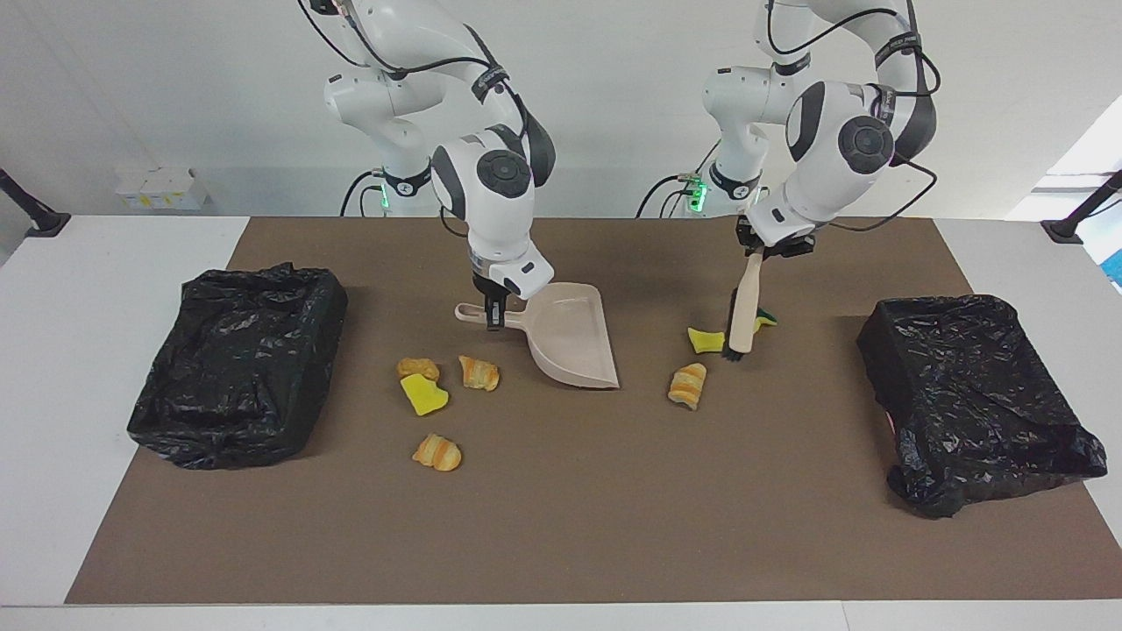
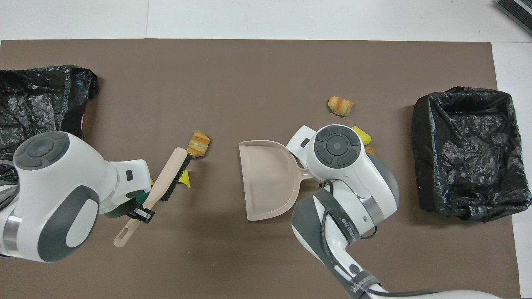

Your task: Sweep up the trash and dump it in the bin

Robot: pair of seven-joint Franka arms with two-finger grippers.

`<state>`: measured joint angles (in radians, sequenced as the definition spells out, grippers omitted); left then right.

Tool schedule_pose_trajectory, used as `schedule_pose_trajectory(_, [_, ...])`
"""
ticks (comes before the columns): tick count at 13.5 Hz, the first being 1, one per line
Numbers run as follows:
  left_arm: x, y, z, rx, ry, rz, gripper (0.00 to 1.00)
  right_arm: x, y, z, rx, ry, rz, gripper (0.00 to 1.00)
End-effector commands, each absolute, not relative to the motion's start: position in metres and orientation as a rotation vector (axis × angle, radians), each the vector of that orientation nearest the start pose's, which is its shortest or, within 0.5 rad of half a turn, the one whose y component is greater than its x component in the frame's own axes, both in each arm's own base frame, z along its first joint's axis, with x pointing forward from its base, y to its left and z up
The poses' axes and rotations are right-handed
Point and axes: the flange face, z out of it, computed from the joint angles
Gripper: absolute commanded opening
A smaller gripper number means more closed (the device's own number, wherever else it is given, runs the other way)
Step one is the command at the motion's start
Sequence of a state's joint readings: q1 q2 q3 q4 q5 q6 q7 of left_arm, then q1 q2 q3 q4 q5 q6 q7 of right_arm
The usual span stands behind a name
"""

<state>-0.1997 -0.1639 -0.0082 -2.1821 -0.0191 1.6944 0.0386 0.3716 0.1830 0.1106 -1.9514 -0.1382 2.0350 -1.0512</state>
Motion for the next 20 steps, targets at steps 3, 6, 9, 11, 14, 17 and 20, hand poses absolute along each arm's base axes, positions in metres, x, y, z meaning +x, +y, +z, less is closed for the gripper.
schedule_pose_trajectory(3, [0.445,-0.056,0.439,-2.980,-0.236,0.466,0.00,0.516,0.259,0.378,2.168,2.144,-0.194,0.00])
schedule_pose_trajectory(6, [0.441,-0.032,0.436,-2.954,-0.310,0.461,0.00,0.516,0.257,0.378,2.171,2.141,-0.195,0.00])
schedule_pose_trajectory(9, [0.435,-0.014,0.426,-2.954,-0.370,0.451,0.00,0.515,0.259,0.379,2.168,2.144,-0.194,0.00])
schedule_pose_trajectory(11, [0.437,-0.009,0.419,-2.961,-0.384,0.428,0.00,0.516,0.257,0.378,2.174,2.138,-0.197,0.00])
schedule_pose_trajectory(14, [0.435,-0.014,0.393,-2.960,-0.370,0.436,0.00,0.516,0.257,0.378,2.172,2.138,-0.195,0.00])
schedule_pose_trajectory(17, [0.435,-0.034,0.387,-2.967,-0.312,0.408,0.00,0.516,0.257,0.378,2.176,2.136,-0.196,0.00])
schedule_pose_trajectory(20, [0.421,-0.084,0.379,-2.969,-0.124,0.427,0.00,0.516,0.257,0.378,2.176,2.136,-0.196,0.00])
